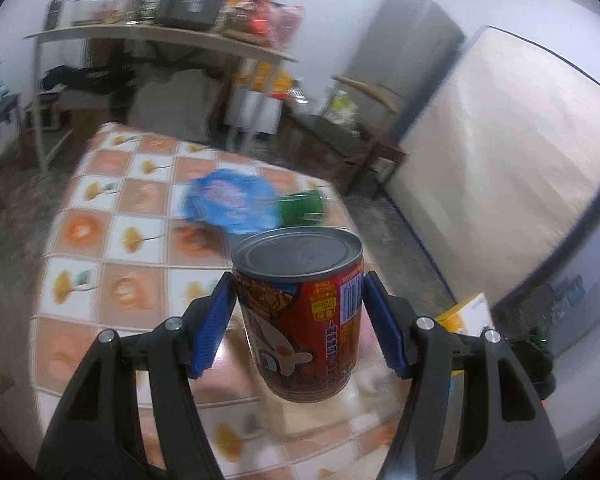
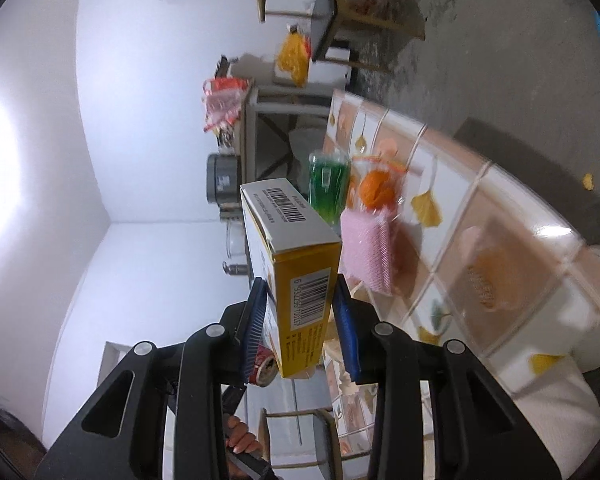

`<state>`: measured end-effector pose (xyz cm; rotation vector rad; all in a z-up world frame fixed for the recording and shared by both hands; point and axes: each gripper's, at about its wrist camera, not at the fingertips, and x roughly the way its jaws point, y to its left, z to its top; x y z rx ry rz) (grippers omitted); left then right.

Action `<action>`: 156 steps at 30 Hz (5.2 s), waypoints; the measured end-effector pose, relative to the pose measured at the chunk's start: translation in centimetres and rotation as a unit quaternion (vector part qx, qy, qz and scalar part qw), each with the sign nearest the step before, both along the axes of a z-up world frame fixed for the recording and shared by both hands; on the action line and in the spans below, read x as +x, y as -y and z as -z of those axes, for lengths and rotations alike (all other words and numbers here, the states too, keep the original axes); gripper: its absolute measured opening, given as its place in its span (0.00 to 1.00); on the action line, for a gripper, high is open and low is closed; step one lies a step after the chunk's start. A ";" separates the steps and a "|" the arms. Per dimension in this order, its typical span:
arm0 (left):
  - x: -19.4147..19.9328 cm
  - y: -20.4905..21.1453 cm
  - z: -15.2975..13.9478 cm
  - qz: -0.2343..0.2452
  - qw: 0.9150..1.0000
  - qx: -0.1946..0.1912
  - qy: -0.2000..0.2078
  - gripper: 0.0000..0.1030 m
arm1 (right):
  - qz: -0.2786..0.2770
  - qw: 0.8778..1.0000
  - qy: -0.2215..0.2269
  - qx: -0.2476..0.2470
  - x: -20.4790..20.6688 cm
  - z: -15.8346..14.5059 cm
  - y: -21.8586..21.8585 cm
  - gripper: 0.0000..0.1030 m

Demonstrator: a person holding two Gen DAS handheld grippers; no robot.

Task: Collect trash
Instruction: 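Lift the red can with the left tool while the right tool lifts the yellow box, then open both tools over the blue wastebasket to drop the can and yellow box, then move both tools back toward the table, then grasp the brown paper towel with the right tool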

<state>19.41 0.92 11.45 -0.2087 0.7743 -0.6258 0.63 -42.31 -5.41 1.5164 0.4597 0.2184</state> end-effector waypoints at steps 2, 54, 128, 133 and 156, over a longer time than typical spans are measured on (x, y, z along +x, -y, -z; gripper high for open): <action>-0.9 3.1 -0.8 0.035 0.999 -0.007 0.002 0.60 | 0.023 1.000 0.003 0.000 -2.5 0.1 1.5 0.32; -15.0 57.3 16.9 0.392 0.885 0.205 -0.149 0.73 | 0.129 0.830 -0.489 -0.233 -17.9 24.2 28.1 0.41; -4.7 -0.6 10.8 0.082 0.995 0.051 0.022 0.92 | -0.162 0.717 -0.026 -0.677 5.1 -10.0 -24.2 0.93; -3.9 -1.6 11.5 0.061 0.997 0.037 0.004 0.91 | -0.271 0.635 0.069 -0.720 9.3 -10.7 -25.9 0.93; -1.1 -4.6 15.2 0.037 0.996 -0.020 -0.074 0.53 | -0.414 0.434 0.059 -0.798 17.0 -2.8 -30.6 0.15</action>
